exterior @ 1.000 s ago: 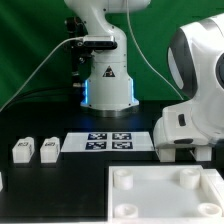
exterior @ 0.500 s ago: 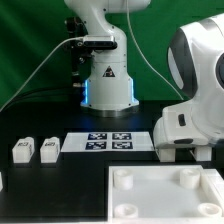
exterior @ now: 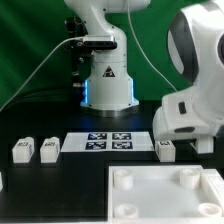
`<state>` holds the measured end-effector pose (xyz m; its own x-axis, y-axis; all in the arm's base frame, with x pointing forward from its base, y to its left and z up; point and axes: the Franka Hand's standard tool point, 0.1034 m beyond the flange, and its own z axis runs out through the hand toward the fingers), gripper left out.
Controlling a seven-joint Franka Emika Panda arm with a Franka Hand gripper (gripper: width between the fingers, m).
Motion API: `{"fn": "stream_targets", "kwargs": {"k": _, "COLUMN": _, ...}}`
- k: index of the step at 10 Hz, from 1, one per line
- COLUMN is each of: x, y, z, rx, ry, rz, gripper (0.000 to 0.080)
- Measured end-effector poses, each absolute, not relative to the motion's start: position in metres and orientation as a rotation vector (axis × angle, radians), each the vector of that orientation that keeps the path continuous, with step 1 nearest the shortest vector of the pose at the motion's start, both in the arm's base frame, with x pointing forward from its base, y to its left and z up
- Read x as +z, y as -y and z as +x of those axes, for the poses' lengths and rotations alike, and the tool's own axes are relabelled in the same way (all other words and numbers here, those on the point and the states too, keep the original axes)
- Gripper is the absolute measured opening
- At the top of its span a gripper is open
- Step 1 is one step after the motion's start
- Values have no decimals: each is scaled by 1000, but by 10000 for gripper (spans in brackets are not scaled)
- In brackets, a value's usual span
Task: Assemble one leg
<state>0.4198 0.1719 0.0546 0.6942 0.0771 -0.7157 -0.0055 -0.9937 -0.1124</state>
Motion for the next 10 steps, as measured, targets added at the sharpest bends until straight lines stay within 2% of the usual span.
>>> {"fn": "stream_targets", "kwargs": {"k": 1, "x": 72, "y": -170, "z": 427, "rx": 1163, "ry": 79, "rz": -2803, "gripper": 292}}
{"fn": "stream_targets", "kwargs": {"k": 2, "x": 78, "y": -171, "z": 427, "rx": 1144, "ry": 84, "rz": -2814, "gripper": 292}}
{"fn": "stream_targets", "kwargs": {"k": 5, "x": 72, "y": -170, "z": 431, "rx": 1104, "ry": 88, "rz": -2820, "gripper": 292}}
{"fn": "stream_targets", "kwargs": {"k": 6, "x": 76, "y": -164, "z": 450, "rx": 994, "ry": 122, "rz": -2839, "gripper": 292}}
{"fn": "stream_targets", "kwargs": {"k": 9, "x": 149, "y": -141, "z": 531, "rx": 464, "ry": 242, "rz": -2939, "gripper": 292}}
{"fn": "stream_targets", "kwargs": {"k": 10, "x": 158, "y": -142, "z": 553, "rx": 244, "ry": 227, "rz": -2962, "gripper": 292}}
